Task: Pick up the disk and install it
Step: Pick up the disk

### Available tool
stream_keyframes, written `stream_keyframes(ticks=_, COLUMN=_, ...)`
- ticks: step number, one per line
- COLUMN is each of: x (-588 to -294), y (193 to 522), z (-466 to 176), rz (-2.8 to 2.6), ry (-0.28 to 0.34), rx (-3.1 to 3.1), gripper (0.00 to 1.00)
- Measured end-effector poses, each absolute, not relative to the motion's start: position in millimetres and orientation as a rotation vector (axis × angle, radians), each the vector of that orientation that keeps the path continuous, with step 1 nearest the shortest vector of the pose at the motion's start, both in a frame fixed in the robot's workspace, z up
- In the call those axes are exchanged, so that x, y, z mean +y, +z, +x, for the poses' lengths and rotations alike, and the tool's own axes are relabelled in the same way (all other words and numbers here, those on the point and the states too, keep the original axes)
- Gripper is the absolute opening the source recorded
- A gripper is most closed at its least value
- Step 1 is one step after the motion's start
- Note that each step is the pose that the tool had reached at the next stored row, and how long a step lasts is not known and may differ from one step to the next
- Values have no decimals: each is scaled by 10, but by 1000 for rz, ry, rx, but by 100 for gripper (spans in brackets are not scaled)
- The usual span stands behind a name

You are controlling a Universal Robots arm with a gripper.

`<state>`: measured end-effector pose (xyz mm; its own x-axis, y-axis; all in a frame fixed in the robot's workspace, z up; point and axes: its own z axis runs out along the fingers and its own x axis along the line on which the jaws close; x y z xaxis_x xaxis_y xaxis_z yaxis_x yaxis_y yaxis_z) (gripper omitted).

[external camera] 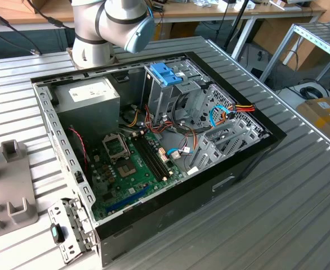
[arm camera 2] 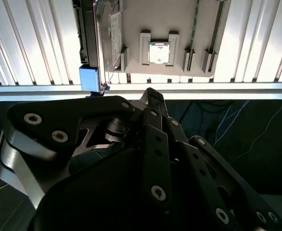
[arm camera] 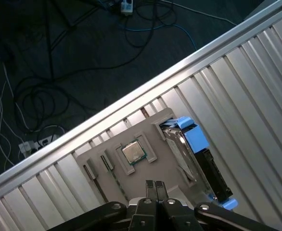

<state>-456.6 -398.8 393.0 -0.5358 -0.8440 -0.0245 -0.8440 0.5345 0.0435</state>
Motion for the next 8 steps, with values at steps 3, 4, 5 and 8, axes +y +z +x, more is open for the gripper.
stream_keyframes(ticks=3, x=-3988, y=3930, z=-4566, rz=-1526, ry=78, rx=2745, gripper=10)
stream_keyframes(ticks=4, x=-3988, y=3930, z=-4566, rz=-1530, ry=78, rx=2743, gripper=10)
stream_keyframes(ticks=5, x=-3988, y=3930, z=-4566, rz=-1534, ry=78, rx=2740, gripper=10)
stream_keyframes(ticks=8, x=-3988, y=3929, z=-4566, rz=-1550, ry=78, rx=2731, gripper=10)
